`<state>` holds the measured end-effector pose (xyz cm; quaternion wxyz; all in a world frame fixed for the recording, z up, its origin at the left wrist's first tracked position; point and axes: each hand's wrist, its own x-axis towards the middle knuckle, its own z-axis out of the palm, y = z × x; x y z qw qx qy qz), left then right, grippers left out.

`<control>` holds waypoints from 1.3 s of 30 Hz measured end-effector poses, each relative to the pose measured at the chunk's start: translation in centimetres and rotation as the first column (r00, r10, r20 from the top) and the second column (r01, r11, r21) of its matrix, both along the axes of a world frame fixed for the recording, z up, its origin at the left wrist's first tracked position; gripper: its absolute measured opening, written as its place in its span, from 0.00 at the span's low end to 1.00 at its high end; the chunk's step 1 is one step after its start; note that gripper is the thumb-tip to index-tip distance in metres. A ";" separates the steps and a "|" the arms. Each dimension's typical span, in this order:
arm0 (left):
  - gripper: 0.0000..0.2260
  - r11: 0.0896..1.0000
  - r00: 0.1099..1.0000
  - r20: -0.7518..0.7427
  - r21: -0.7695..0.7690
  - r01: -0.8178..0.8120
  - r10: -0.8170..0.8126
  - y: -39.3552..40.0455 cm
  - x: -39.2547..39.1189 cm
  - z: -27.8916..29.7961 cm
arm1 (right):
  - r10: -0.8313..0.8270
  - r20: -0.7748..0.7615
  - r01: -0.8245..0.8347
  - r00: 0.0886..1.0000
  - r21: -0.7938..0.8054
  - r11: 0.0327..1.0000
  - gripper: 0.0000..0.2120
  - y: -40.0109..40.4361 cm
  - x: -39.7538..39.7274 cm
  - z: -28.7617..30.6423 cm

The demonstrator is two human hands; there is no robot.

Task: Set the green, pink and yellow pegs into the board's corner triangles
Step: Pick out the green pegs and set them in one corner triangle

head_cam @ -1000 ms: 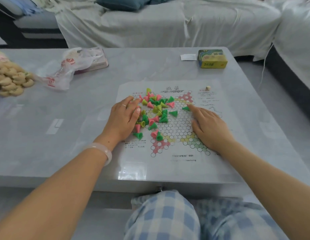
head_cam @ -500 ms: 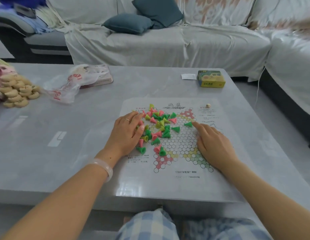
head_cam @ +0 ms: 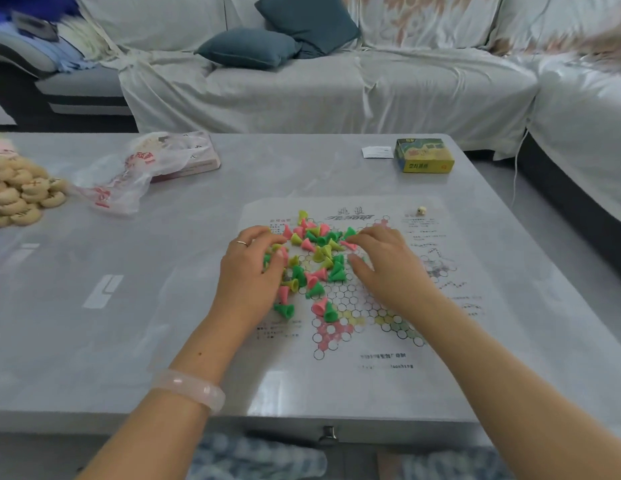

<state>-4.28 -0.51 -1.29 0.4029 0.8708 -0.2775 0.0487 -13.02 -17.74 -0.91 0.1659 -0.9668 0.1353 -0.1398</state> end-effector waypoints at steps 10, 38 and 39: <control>0.11 0.987 0.990 0.035 0.090 0.131 -0.134 -2.0 -2.7 0.6 | 0.022 -0.148 -0.028 0.989 -0.038 0.999 0.24 1.1 0.1 -1.4; 0.15 0.650 0.133 -0.778 -0.594 -0.473 -0.614 -5.4 -5.2 3.8 | -0.060 0.274 -0.077 0.960 0.464 0.882 0.06 2.4 -1.5 4.3; 0.16 0.641 0.054 -0.752 -0.595 -0.485 -0.657 -5.4 -5.3 3.9 | -0.034 0.258 -0.081 0.965 0.420 0.904 0.06 2.7 -1.8 4.5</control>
